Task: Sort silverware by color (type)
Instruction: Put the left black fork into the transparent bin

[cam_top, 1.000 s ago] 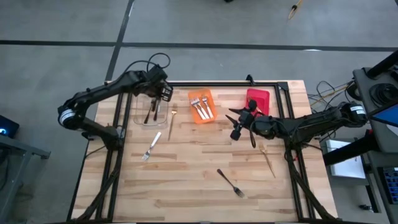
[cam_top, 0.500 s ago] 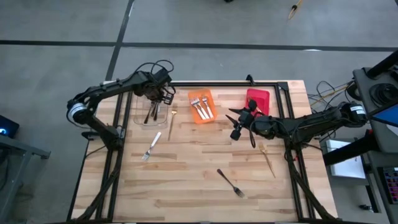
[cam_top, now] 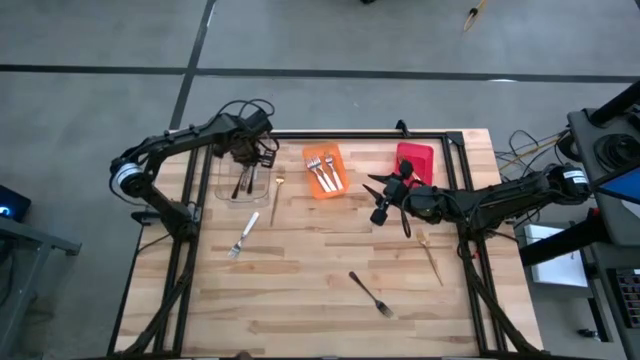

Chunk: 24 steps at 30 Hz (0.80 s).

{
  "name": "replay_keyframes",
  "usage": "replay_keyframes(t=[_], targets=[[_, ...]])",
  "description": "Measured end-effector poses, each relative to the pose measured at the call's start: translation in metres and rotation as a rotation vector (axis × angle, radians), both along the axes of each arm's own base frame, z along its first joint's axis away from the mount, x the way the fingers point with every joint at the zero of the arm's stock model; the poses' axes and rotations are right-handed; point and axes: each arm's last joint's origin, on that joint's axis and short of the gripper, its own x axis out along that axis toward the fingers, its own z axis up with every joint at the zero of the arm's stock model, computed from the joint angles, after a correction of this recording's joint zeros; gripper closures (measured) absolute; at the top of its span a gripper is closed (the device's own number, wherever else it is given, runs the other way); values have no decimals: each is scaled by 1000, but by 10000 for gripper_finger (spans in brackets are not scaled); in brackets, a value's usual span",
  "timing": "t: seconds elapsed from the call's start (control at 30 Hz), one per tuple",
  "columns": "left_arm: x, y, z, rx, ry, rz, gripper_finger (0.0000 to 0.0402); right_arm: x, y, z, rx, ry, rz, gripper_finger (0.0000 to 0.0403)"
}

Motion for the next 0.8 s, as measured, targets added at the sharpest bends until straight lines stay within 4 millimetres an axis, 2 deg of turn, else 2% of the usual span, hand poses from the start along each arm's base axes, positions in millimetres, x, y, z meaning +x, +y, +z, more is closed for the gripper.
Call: replay_keyframes(t=[0.33, 0.8], targets=[[-12, 1, -17, -32, 23, 68, 401, 0, 0, 0, 0, 2, 0, 271], [-10, 4, -19, -17, 3, 78, 401, 0, 0, -1, -7, 17, 2, 273]])
